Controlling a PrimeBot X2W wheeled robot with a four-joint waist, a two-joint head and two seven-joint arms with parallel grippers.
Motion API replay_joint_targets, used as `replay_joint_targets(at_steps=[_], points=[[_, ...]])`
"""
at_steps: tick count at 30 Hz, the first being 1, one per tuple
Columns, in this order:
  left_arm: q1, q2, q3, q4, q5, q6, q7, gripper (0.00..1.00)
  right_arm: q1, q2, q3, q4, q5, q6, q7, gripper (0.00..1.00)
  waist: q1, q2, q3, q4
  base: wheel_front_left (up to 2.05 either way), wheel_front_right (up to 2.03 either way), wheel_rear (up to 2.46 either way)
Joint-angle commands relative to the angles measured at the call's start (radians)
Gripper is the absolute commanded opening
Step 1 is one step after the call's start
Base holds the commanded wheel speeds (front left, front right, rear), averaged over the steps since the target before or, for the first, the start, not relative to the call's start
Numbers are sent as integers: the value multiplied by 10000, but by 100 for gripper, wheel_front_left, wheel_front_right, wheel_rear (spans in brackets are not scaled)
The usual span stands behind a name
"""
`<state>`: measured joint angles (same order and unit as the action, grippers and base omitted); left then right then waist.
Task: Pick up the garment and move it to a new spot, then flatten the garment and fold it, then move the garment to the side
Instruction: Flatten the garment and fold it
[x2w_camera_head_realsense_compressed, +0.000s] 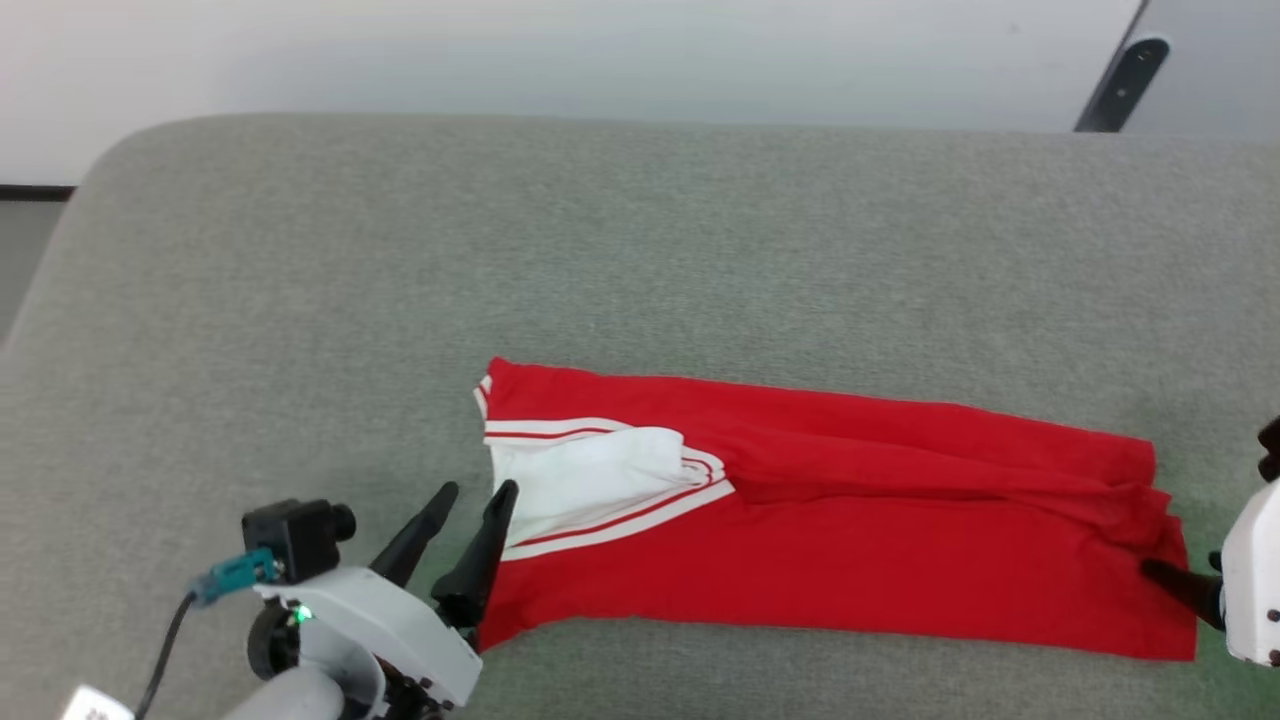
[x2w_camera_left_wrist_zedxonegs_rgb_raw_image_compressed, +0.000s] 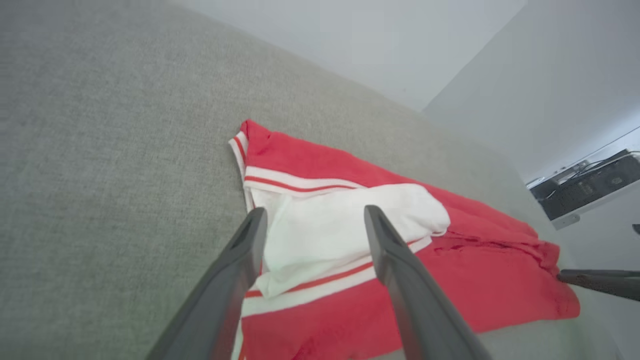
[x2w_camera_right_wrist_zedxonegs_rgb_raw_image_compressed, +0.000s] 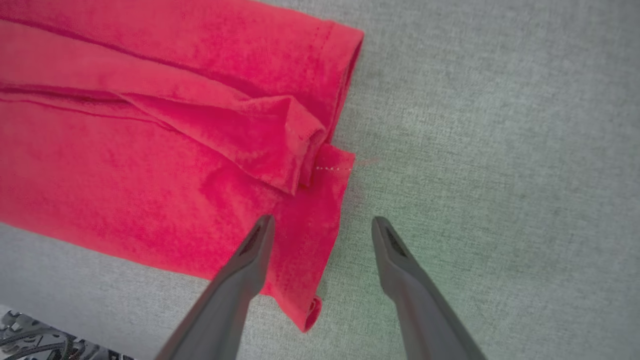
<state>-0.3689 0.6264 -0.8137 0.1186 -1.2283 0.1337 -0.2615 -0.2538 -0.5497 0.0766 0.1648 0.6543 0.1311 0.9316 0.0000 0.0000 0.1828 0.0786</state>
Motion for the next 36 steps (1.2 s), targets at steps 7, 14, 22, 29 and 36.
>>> replay_joint_targets(at_steps=[7, 14, 22, 29, 36], points=[[1416, -1181, 1754, -202, 1529, 86, -36, 100, 420, 129, -662, 310, -101, -9, 293, 100, 0, 0, -400, 793, 0, 0, 0], [2272, -2137, 2776, 119, 3422, -61, -24, 100, 415, 303, -1151, 724, -309, -9, 436, 100, 0, 0, -501, 1289, 0, 0, 0], [2490, -2863, 3406, 476, 4590, -516, -25, 100, 303, 510, -1352, 1454, -918, -9, 544, 100, 0, 0, -402, 1732, 0, 0, 0], [2610, -3285, 4056, 575, 5093, -886, -26, 100, 251, 729, -1245, 1705, -1055, -7, 471, 0, 0, 0, -254, 1871, 0, 0, 0], [2685, -3538, 4709, 581, 5789, -1110, -26, 100, -120, 780, -1458, 1733, -1159, -10, 165, 0, 0, 0, -146, 1549, 0, 0, 0]])
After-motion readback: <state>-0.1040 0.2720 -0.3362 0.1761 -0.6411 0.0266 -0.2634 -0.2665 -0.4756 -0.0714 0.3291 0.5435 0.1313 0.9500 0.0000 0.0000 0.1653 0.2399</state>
